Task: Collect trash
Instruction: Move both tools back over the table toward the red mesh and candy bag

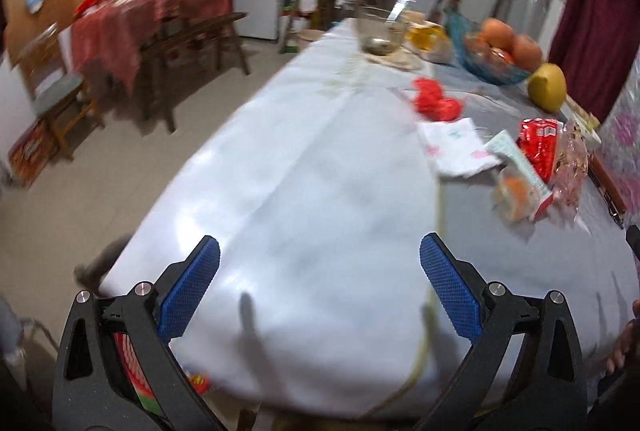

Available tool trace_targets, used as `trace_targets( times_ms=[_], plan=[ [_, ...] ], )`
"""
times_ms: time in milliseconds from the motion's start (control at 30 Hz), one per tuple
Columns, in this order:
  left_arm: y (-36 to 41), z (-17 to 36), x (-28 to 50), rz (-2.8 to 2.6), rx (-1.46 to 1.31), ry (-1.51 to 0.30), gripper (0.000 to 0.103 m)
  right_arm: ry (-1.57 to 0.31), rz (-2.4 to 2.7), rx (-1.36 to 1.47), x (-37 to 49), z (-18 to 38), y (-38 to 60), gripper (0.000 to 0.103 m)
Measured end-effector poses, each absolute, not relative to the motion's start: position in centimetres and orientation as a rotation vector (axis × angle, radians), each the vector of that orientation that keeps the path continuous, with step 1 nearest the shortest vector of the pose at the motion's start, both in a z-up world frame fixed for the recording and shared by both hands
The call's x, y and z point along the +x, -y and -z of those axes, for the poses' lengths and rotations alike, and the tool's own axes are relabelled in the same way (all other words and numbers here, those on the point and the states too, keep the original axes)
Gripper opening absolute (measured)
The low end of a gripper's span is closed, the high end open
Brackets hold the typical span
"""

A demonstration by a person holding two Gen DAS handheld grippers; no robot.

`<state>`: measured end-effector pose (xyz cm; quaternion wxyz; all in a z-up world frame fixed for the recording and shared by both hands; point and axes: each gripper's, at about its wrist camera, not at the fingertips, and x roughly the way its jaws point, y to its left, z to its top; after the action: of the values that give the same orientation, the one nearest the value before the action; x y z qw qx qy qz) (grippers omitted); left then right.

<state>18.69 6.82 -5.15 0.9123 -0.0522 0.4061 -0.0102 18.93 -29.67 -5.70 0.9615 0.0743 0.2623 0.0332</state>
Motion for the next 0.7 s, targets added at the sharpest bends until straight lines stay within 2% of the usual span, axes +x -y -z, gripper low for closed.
trace_targets(
  times_ms=[300, 700],
  plan=[
    [1.6, 4.5, 27.2, 0.12, -0.002, -0.842, 0.096, -0.528, -0.062, 0.151, 23.7, 6.3, 30.8, 0.097],
    [5.4, 6.8, 34.2, 0.16, 0.038, -0.924, 0.096, -0.661, -0.114, 0.326, 26.6, 8.4, 33.1, 0.097]
  ],
)
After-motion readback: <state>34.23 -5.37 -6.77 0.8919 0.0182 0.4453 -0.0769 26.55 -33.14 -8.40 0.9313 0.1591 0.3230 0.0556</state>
